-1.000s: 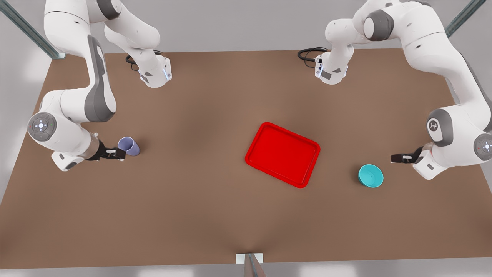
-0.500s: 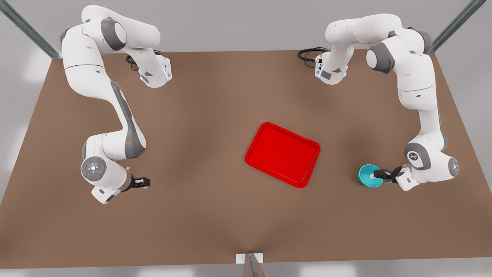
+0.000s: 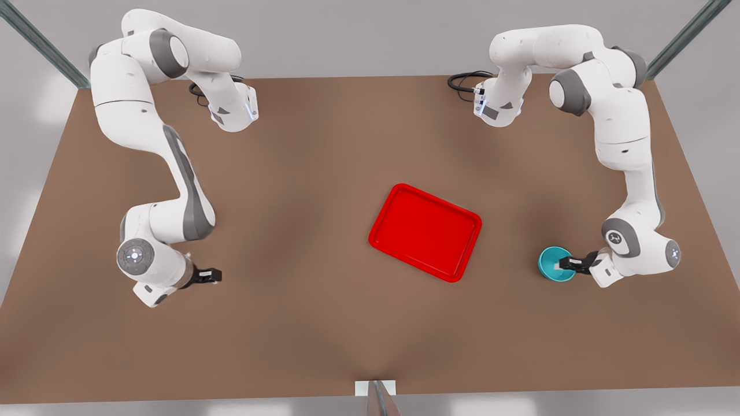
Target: Place the bowl on the tray with the left arm and the cup on the tray with the right arm
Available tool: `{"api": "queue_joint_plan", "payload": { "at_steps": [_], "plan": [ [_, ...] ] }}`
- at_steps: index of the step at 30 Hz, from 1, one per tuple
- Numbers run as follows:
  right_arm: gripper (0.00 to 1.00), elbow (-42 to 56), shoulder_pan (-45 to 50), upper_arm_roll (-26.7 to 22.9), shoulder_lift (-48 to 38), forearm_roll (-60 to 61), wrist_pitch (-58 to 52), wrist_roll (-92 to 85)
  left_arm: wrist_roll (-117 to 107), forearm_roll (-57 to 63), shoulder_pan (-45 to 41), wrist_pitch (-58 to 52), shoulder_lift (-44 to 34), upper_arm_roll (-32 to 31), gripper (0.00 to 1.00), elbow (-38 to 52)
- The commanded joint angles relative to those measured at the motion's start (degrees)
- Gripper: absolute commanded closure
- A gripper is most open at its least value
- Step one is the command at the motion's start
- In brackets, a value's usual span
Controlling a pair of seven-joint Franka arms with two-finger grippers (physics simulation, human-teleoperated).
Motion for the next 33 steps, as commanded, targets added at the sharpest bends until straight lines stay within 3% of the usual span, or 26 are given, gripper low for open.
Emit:
{"api": "queue_joint_plan", "payload": {
  "at_steps": [1,3,7,16,21,24,27,29,33],
  "plan": [
    [0.0,0.0,0.0,0.0,-0.01,0.02,0.0,0.0,0.0,0.08,0.0,0.0,-0.01,0.0,0.6,0.0],
    [0.0,0.09,-0.09,0.0,-0.01,0.28,-0.09,0.09,0.0,0.08,0.0,0.09,0.51,0.09,0.69,0.0],
    [0.0,0.18,0.08,0.0,-0.1,0.11,-0.09,-0.7,0.0,0.16,-0.09,0.0,0.87,0.09,0.79,0.09],
    [0.0,0.09,0.0,0.09,-0.19,0.46,-0.35,0.09,-1.84,-0.36,-1.76,-0.09,-1.68,0.26,0.79,2.11],
    [0.0,-1.93,-8.44,0.62,-2.73,5.11,-9.23,-0.53,-12.48,-0.63,-16.43,-2.28,-5.37,0.0,0.79,3.43],
    [0.0,-20.29,-11.43,2.99,-17.76,4.24,-4.13,-2.73,-16.17,-0.8,-25.66,-2.99,-5.2,0.0,0.79,3.34],
    [0.0,-30.4,-12.83,3.08,-27.78,4.76,-3.34,-2.81,-16.44,-0.8,-29.27,-4.57,-4.23,-0.09,0.79,3.25],
    [0.0,-39.19,-16.17,3.17,-30.6,4.85,4.57,-3.51,-16.35,-0.8,-30.41,-6.06,-3.88,-0.26,0.79,3.17],
    [0.0,-42.36,-19.07,3.08,-30.6,4.85,6.59,-3.52,-16.26,-2.82,-31.73,-6.59,-1.86,-0.88,0.79,3.17]
  ]
}}
